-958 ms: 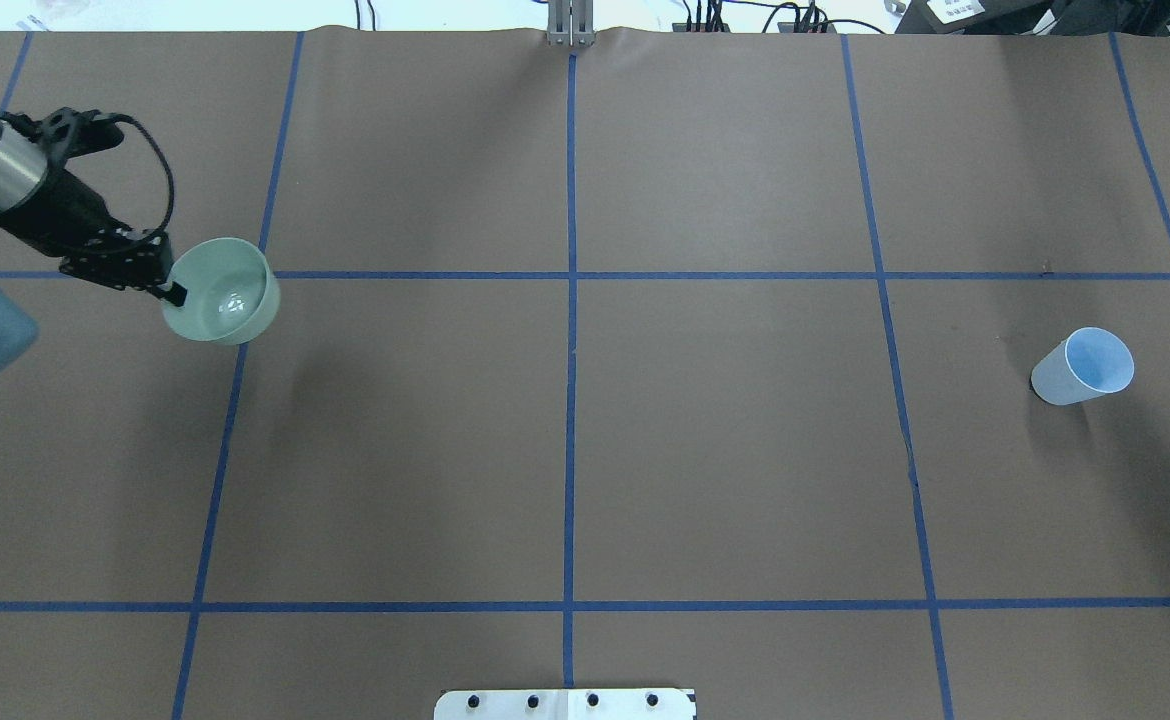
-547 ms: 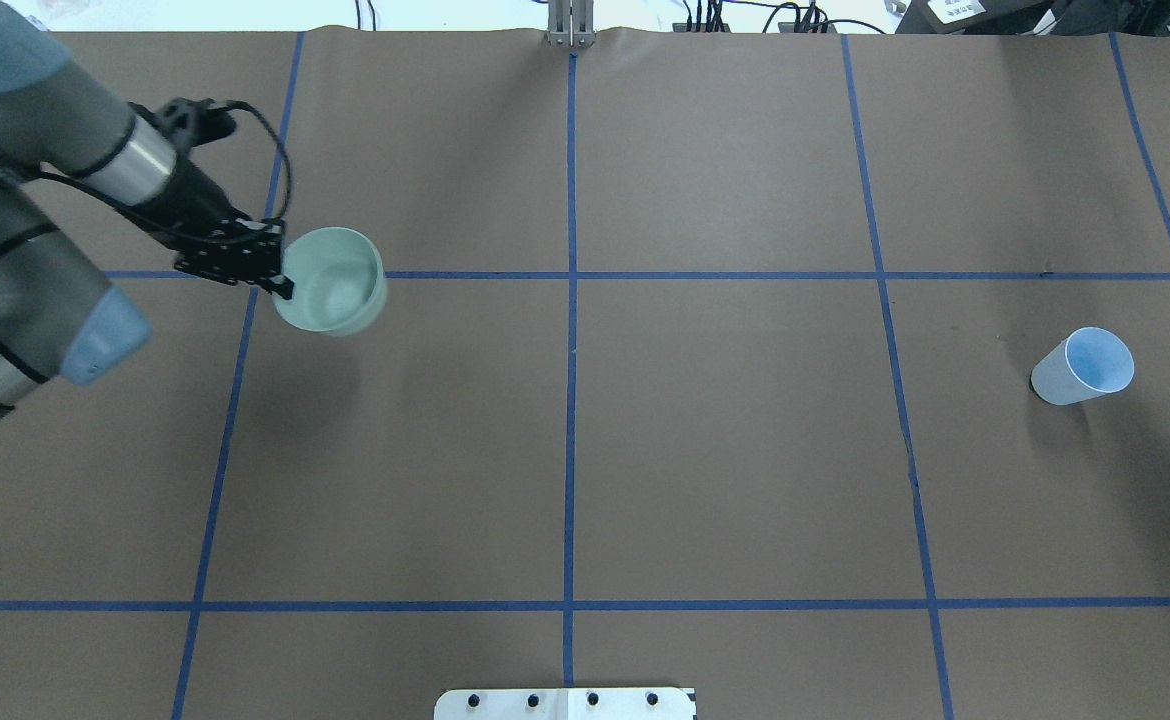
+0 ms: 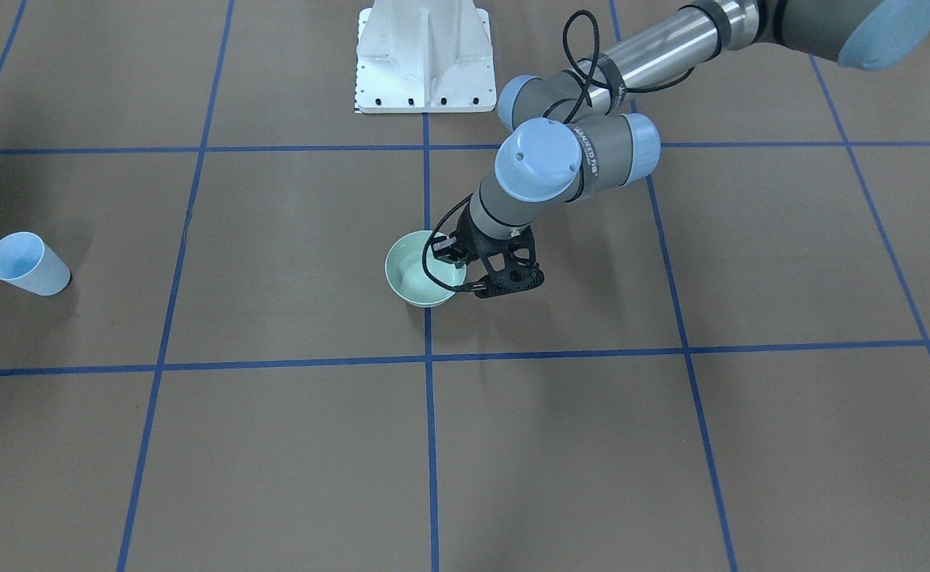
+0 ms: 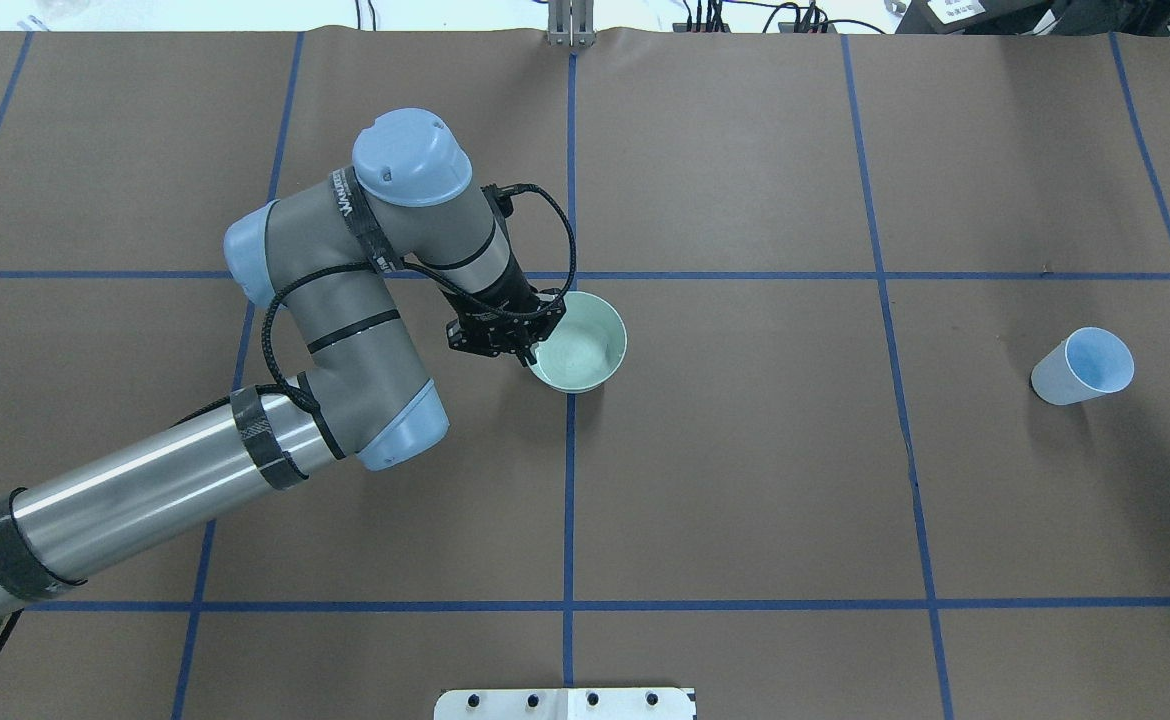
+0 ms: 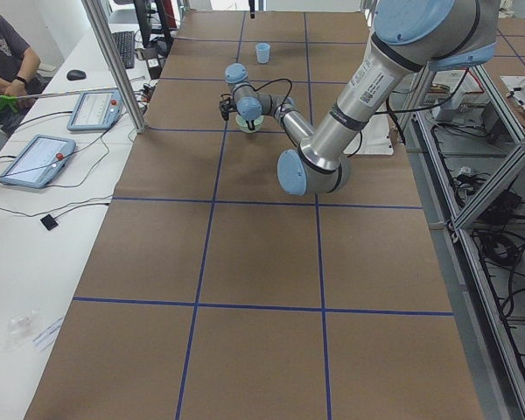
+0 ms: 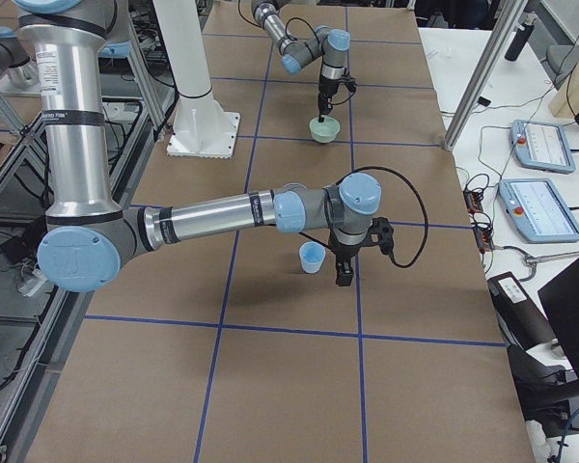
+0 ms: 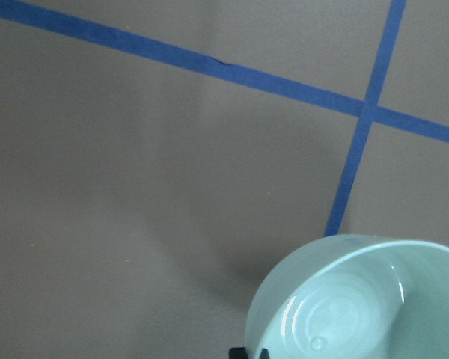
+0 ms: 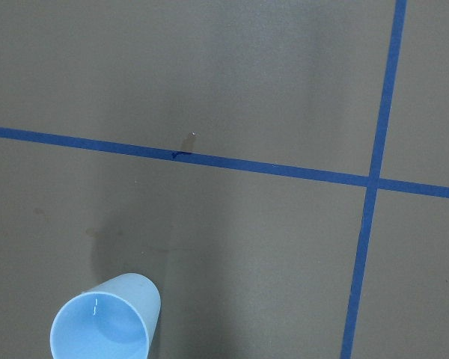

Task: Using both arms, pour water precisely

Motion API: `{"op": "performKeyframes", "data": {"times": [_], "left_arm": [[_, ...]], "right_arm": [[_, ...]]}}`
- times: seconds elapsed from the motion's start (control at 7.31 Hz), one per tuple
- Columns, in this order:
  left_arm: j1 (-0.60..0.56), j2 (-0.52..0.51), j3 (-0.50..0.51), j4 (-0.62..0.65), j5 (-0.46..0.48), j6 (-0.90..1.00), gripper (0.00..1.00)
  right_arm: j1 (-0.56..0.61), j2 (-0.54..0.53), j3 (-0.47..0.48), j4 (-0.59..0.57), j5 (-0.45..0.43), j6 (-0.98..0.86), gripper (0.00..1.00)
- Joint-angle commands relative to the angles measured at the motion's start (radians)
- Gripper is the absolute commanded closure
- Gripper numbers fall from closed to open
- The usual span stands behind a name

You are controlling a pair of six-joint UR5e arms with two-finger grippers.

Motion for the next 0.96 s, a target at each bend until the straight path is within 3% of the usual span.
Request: {"op": "performKeyframes", "data": {"times": [0.0,0.68,0.82], "left_arm": [[0.022,-0.006,0.017,-0.005,0.006,-0.009,1.0],[0.013,-0.001,0.014,-0.005,0.006,-0.009,1.0],[0.013,0.002,0.013,-0.005,0.006,-0.007,0.45]], "right_arm": [[0.0,0.0,0.001,0.0,0.0,0.007,0.0],[0.0,0.0,-0.001,0.0,0.0,0.007,0.0],[0.0,0.0,-0.001,0.0,0.0,0.007,0.0]]}}
